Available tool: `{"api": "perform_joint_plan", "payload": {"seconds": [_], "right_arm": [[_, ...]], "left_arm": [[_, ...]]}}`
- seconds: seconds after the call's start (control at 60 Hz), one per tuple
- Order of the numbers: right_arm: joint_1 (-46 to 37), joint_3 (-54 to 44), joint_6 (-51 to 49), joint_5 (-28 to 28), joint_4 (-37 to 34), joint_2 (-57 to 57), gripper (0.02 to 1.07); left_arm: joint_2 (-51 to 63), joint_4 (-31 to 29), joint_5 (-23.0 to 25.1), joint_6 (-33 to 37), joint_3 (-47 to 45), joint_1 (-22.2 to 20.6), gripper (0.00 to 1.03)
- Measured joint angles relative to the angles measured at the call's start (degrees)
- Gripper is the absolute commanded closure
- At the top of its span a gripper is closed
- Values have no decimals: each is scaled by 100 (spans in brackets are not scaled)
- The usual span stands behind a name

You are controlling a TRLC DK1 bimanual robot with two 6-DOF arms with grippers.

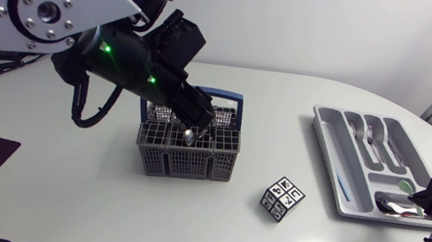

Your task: Transfer all utensils from the basket to the drawer tray.

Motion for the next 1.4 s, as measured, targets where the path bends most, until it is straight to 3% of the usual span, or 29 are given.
{"api": "perform_joint_plan", "payload": {"seconds": [0.117, 0.233, 0.417, 0.567, 0.75, 1.067, 1.4], "right_arm": [[-55, 26, -221, 269, 619, 234, 101], [-105, 44, -409, 389, 713, 426, 100], [-190, 17, -634, 431, 929, 485, 66], [-210, -7, -649, 535, 1069, 483, 32], [-166, -96, -387, 573, 822, 26, 10], [450, -114, 295, 555, -269, -846, 8], [1346, -424, 1093, 551, -658, -1554, 8]], "left_arm": [[4, 20, -184, 31, -13, -70, 51], [11, 22, -289, 83, -13, -114, 51], [22, 55, -564, 129, -61, -192, 51], [42, 61, -870, 155, -175, -407, 51], [313, 61, -1410, 192, -179, -697, 51], [1045, -52, -2273, 256, -31, -984, 54], [1676, -225, -2997, 251, 431, -1029, 57]]}}
